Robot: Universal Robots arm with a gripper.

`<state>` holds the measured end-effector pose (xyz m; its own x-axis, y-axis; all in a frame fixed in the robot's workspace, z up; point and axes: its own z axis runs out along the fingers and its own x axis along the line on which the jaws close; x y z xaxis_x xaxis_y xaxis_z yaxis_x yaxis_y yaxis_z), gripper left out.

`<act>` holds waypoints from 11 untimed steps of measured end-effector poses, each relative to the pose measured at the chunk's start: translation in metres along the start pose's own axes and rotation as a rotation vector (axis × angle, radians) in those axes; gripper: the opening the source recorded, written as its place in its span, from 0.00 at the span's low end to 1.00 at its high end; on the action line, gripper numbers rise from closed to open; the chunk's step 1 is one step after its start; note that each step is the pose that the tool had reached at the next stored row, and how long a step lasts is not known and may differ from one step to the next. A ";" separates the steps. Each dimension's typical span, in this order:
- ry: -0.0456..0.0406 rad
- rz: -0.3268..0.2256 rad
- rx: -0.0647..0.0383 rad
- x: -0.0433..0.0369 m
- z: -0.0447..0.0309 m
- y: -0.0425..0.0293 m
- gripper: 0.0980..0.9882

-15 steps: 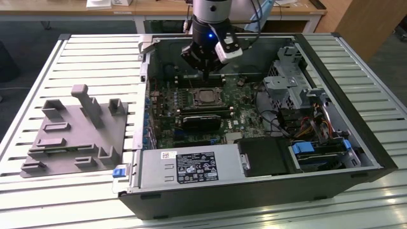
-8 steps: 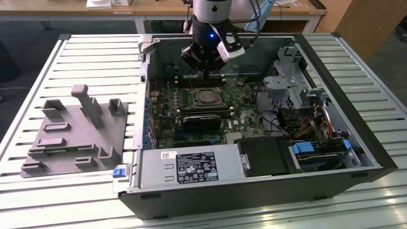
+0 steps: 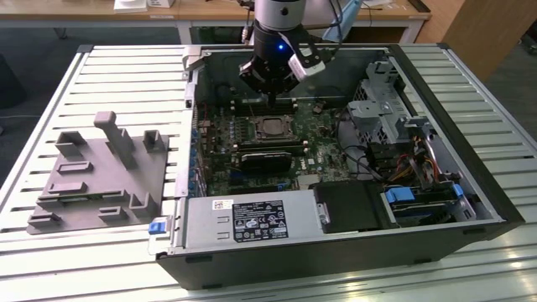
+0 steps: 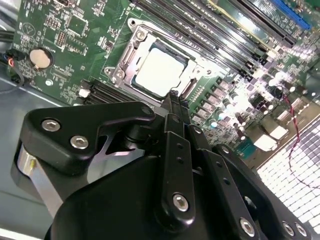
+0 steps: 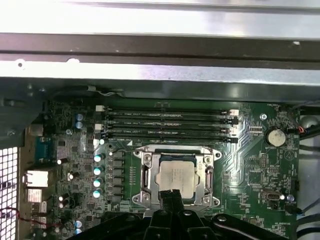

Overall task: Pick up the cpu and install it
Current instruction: 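Install the first cpu locking lever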

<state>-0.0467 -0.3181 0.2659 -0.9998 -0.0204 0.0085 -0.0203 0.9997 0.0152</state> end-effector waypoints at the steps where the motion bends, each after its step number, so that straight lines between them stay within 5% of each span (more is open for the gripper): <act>1: 0.0002 -0.013 0.000 0.0000 0.0000 0.0000 0.01; 8: 0.0016 -0.107 0.001 0.0002 0.0000 0.0000 0.01; 11: 0.0011 -0.109 0.001 0.0074 0.0004 0.0002 0.01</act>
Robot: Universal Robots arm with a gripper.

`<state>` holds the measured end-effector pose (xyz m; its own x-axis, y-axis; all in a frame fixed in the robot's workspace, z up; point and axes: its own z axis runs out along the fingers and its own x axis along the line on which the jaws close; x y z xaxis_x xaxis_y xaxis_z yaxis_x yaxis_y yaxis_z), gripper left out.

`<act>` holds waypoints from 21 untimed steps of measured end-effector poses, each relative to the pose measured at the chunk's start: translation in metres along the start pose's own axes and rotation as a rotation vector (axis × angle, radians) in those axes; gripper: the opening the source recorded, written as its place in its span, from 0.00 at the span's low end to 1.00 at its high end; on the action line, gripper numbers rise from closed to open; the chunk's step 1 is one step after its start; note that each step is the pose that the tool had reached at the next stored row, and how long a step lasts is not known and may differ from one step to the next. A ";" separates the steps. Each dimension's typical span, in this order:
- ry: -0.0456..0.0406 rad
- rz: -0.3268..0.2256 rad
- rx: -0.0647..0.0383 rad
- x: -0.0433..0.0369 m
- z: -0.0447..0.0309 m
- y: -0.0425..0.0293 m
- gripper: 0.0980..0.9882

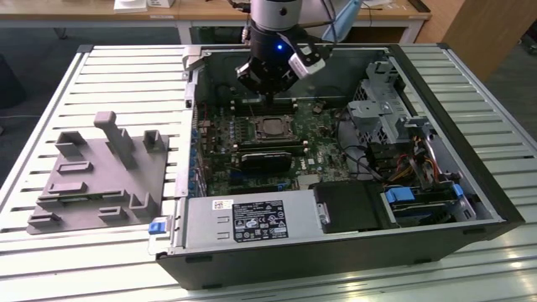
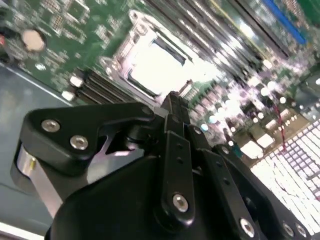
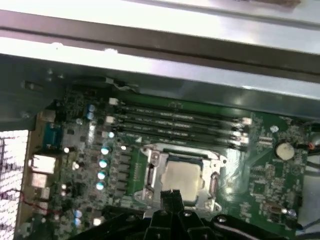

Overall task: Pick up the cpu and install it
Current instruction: 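Install the first cpu locking lever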

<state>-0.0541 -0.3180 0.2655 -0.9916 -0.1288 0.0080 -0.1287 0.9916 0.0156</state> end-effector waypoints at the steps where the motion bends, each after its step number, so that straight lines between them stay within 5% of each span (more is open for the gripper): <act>1: 0.0000 0.002 0.000 0.0028 0.0001 0.0003 0.01; 9: -0.0012 0.074 -0.001 0.0087 0.0026 0.0015 0.01; 16: -0.0013 0.078 -0.001 0.0338 0.0059 0.0047 0.01; 21: -0.0013 0.078 -0.001 0.0447 0.0065 0.0068 0.01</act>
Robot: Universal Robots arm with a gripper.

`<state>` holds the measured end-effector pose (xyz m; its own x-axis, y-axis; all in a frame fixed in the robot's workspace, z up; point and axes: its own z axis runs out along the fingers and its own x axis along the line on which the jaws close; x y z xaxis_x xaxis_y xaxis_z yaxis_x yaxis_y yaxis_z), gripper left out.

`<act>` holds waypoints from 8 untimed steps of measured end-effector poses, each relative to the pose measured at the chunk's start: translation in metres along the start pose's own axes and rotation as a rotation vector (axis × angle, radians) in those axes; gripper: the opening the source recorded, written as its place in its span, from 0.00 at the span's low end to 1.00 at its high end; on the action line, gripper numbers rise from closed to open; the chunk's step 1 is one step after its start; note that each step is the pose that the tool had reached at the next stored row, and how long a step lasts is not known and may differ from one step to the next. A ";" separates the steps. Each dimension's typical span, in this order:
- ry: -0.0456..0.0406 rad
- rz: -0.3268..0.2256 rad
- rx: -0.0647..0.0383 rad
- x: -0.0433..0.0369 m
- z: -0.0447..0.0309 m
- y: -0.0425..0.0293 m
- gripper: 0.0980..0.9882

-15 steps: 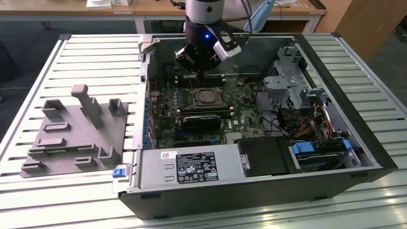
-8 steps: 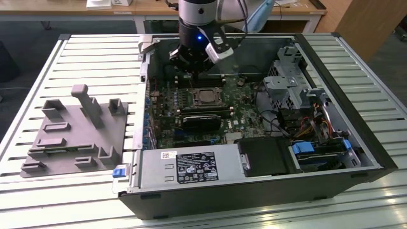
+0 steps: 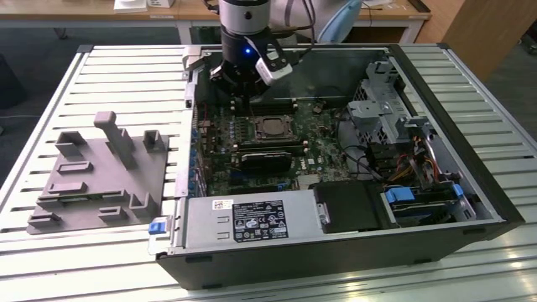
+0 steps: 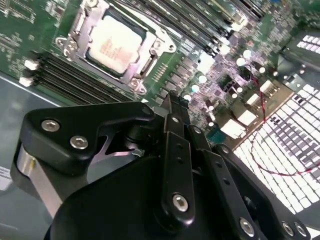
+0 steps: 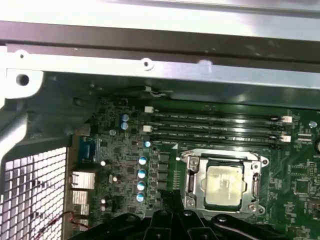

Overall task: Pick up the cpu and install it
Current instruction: 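Install the first cpu locking lever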

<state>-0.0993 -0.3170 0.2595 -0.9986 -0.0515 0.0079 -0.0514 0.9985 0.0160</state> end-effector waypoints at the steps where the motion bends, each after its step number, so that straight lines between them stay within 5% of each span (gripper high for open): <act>1: -0.0001 0.000 0.000 0.0012 0.0002 0.0007 0.01; 8: 0.0000 0.000 0.000 0.0043 0.0017 0.0127 0.01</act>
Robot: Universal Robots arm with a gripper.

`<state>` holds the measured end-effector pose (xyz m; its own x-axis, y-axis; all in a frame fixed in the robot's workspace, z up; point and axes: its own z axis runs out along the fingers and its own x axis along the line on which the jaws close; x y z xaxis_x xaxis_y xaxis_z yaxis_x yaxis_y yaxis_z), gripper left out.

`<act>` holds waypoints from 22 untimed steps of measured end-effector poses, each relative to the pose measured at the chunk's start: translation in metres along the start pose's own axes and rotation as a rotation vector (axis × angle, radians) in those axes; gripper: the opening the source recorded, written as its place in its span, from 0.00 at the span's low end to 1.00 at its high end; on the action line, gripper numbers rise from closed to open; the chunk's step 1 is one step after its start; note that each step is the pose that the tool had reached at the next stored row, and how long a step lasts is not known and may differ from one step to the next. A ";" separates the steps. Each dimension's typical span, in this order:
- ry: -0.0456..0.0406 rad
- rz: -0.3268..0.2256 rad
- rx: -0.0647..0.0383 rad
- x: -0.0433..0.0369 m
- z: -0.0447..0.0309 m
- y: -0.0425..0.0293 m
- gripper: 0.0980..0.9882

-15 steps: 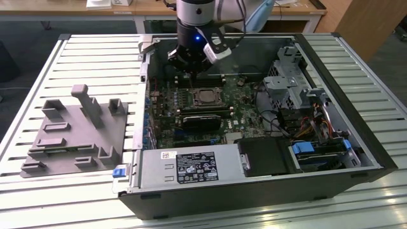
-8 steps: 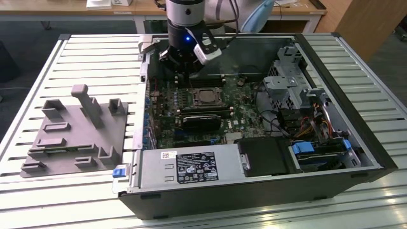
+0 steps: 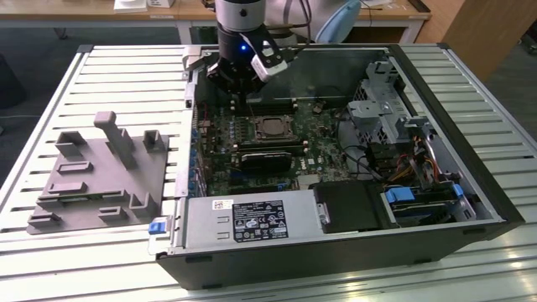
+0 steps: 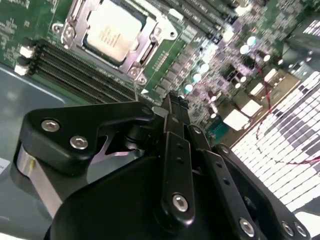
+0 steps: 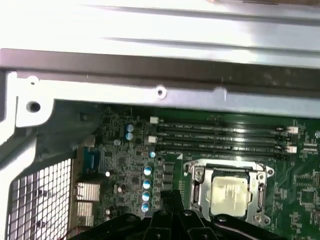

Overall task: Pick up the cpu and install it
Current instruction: 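Install the first cpu locking lever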

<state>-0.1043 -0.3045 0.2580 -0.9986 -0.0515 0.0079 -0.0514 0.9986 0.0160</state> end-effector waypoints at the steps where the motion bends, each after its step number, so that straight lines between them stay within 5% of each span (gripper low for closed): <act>1: 0.0002 0.000 0.000 -0.0001 0.0003 0.0020 0.01; 11: 0.0001 0.000 0.000 -0.0015 0.0020 0.0135 0.01; 22: 0.0000 0.000 0.000 -0.0042 0.0021 0.0143 0.01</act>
<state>-0.1008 -0.2900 0.2560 -0.9986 -0.0516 0.0079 -0.0515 0.9985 0.0160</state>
